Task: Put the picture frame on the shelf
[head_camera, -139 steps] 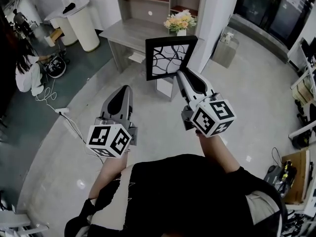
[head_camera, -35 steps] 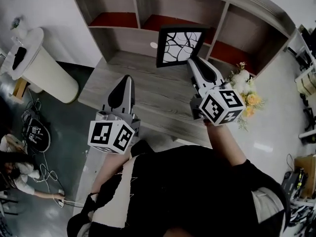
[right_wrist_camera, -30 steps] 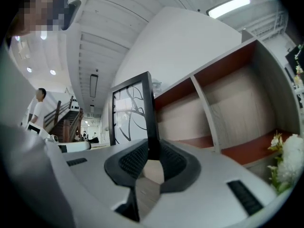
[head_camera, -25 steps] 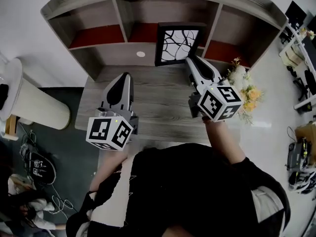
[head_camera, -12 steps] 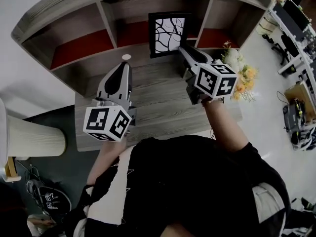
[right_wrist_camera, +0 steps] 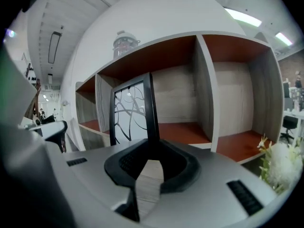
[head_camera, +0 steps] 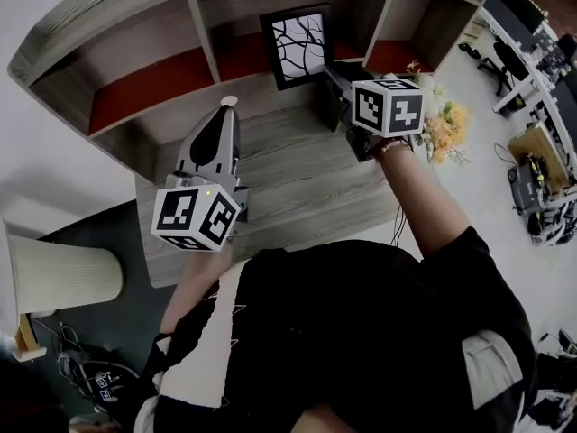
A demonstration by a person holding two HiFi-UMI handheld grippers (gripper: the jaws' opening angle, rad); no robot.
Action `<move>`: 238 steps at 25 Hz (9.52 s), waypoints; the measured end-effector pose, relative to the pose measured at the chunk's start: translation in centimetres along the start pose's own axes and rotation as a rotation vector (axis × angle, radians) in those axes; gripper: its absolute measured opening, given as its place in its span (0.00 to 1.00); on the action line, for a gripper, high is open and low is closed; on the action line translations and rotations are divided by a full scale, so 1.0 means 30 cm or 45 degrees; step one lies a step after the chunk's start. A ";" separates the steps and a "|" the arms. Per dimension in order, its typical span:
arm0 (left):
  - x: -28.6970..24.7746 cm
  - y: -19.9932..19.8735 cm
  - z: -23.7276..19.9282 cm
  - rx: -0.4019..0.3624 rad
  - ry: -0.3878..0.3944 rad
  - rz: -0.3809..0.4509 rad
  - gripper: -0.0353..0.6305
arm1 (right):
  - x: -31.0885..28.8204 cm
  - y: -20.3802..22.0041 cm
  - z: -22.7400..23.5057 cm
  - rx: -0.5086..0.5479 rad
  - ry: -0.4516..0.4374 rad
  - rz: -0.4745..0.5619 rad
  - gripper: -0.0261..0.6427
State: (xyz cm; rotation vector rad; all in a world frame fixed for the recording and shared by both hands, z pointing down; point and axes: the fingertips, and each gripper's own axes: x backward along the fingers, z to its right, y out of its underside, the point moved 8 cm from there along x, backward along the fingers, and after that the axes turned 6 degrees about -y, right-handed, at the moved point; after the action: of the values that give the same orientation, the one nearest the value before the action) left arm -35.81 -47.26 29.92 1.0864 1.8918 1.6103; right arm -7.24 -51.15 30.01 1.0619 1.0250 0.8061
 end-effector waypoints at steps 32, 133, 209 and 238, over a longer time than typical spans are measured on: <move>0.110 -0.004 -0.055 0.062 -0.021 0.048 0.07 | -0.065 -0.015 0.076 -0.537 -0.045 -0.331 0.15; 0.485 0.223 0.994 -0.012 -0.341 -0.059 0.07 | 0.922 0.290 -0.098 -0.198 -0.746 0.172 0.04; 0.429 0.187 0.820 -0.037 -0.300 -0.088 0.07 | 0.768 0.289 -0.200 0.083 -0.640 0.129 0.04; 0.405 0.202 0.797 -0.032 -0.284 -0.111 0.07 | 0.793 0.255 -0.209 0.127 -0.633 0.304 0.05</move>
State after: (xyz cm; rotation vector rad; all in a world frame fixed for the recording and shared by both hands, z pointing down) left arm -23.59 -22.73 32.07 1.1073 1.7433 1.3989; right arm -5.61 -25.44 29.97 1.4014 0.5265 0.6360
